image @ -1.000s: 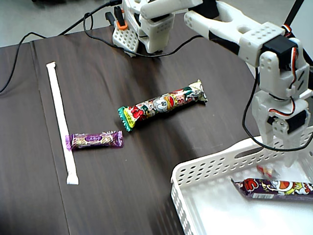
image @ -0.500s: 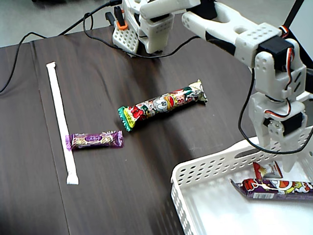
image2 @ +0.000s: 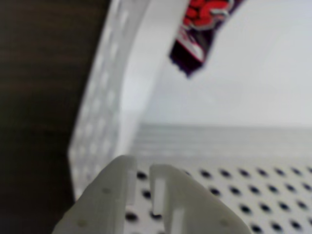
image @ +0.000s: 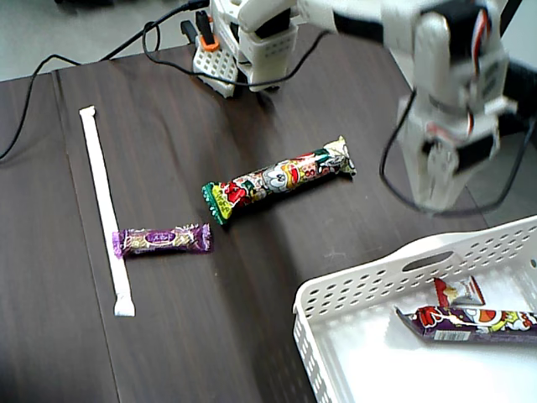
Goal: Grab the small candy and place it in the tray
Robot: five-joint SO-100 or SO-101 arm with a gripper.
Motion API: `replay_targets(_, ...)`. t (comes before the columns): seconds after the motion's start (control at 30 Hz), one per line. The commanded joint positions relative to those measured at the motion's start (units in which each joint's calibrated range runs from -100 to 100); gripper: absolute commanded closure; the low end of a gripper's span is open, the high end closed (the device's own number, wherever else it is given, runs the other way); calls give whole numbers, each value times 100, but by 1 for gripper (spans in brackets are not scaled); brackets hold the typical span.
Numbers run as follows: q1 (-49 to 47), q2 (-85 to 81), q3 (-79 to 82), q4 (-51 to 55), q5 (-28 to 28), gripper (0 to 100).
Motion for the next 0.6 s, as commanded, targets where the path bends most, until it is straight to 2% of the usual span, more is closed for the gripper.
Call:
replay_targets(0.0, 223, -1271, -128, 282, 95, 99)
replay_targets(0.33, 268, -2075, 2785, 42, 226, 99)
replay_targets(0.57, 444, -3841, 5178, -600, 378, 99)
